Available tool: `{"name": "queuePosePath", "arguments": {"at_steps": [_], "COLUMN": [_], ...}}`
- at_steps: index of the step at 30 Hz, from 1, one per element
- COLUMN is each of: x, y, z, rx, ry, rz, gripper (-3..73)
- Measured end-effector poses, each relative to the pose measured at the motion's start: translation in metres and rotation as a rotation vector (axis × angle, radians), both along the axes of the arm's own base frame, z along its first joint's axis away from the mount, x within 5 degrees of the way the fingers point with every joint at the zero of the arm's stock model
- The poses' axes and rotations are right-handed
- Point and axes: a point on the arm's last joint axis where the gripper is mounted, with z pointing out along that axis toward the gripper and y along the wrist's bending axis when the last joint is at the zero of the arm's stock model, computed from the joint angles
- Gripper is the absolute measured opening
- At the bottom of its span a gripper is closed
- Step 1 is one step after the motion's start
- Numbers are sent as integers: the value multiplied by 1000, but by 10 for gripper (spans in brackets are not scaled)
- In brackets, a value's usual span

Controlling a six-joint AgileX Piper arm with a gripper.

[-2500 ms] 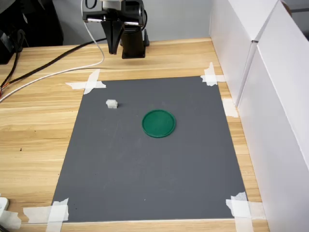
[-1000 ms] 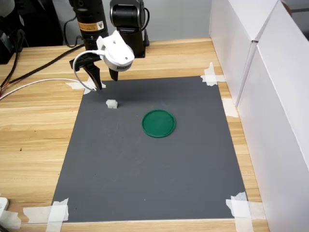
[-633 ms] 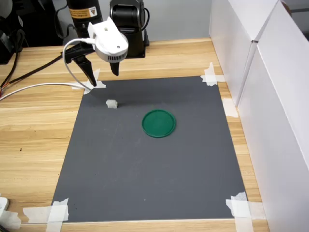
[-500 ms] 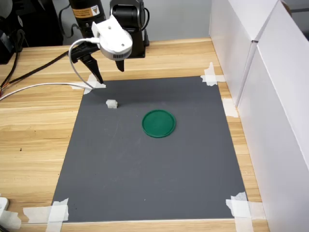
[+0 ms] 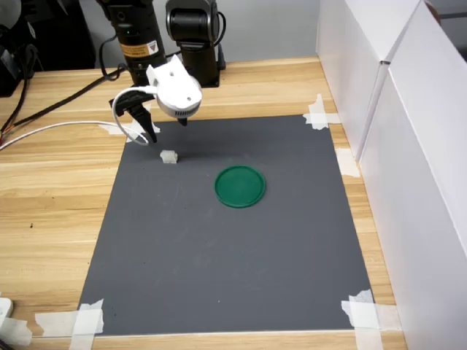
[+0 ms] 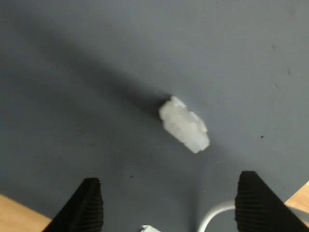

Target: Grasp a white terminal and put it in the green lid.

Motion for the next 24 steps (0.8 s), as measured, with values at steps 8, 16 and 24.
{"name": "queuePosePath", "arguments": {"at_steps": [8, 16, 24], "x": [9, 18, 24], "y": [-2, -4, -4], "z": [-18, -32, -40], "rx": [1, 4, 4], "ry": [45, 55, 45], "rz": [-21, -21, -21], "gripper": [672, 672, 673]}}
